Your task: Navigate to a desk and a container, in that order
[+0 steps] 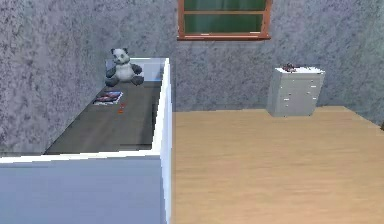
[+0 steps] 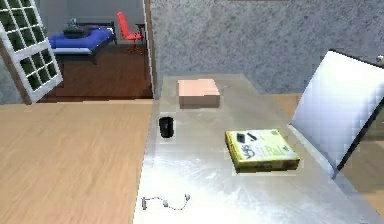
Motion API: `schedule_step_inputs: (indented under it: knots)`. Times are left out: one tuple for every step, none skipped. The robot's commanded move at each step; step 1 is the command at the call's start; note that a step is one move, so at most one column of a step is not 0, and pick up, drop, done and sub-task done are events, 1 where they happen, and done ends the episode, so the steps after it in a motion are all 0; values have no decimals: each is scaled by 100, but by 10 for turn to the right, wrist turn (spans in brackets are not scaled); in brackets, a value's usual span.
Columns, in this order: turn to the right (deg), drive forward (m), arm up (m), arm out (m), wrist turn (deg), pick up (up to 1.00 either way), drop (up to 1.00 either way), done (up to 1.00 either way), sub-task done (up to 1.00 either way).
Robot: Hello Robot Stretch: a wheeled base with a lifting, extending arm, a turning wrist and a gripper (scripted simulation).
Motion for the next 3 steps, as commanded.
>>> schedule_step_inputs:
  knots:
    - [0, 30, 0, 0, 0, 0, 0, 0, 0]
    - [390, 0, 0, 0, 0, 0, 0, 0, 0]
    - [0, 45, 0, 0, 0, 0, 0, 0, 0]
